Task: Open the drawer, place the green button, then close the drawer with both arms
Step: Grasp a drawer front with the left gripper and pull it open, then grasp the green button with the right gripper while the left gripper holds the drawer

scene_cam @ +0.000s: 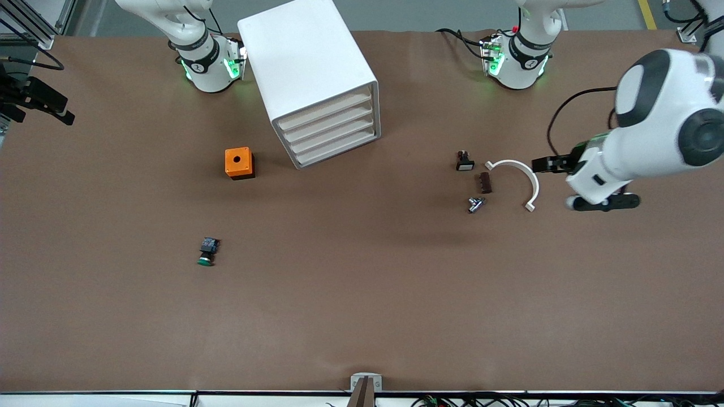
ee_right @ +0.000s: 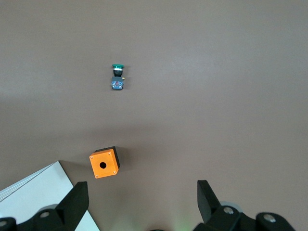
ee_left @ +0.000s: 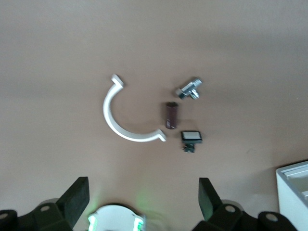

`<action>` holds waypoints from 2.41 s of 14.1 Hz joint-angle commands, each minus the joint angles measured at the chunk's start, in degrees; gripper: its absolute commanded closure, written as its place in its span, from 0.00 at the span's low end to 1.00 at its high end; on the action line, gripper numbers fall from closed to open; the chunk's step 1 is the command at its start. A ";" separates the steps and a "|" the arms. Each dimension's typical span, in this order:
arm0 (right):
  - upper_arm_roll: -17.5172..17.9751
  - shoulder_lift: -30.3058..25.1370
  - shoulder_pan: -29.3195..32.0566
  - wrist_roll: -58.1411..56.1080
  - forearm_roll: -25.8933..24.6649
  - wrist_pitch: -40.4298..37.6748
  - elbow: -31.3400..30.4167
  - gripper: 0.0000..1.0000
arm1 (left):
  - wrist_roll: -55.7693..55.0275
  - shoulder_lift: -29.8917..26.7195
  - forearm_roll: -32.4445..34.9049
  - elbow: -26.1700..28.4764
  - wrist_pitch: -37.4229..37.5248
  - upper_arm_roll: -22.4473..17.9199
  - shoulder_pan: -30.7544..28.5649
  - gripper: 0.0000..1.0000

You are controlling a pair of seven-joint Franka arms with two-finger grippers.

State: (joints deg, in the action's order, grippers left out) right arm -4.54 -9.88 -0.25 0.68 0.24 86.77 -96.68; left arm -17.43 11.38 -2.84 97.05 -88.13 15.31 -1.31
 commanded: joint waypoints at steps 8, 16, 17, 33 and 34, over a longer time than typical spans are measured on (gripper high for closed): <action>0.41 4.60 0.69 -0.50 -0.94 -0.19 3.24 0.00 | -47.65 19.80 -17.36 -14.77 6.66 1.65 16.59 0.00; 0.32 18.14 1.30 -0.85 -0.85 0.51 6.33 0.00 | -83.08 35.54 -29.31 -22.60 2.10 1.47 22.31 0.00; 0.32 18.40 1.39 -1.29 -0.94 0.77 6.59 0.00 | -86.60 37.21 -31.67 -23.30 1.83 1.39 22.32 0.00; 0.50 35.61 -8.19 13.47 3.45 48.12 -10.11 0.00 | -107.03 49.35 -46.82 -21.99 0.15 1.30 26.79 0.41; 0.50 37.11 -8.19 14.78 3.37 49.97 -10.11 0.00 | -106.85 49.44 -46.82 -21.64 0.24 1.30 27.58 0.41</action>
State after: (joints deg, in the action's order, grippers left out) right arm -3.91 24.49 -8.27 13.47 3.17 134.08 -107.64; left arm -123.44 60.38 -48.33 75.55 -88.36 16.95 24.44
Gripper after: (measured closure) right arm 0.000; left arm 0.410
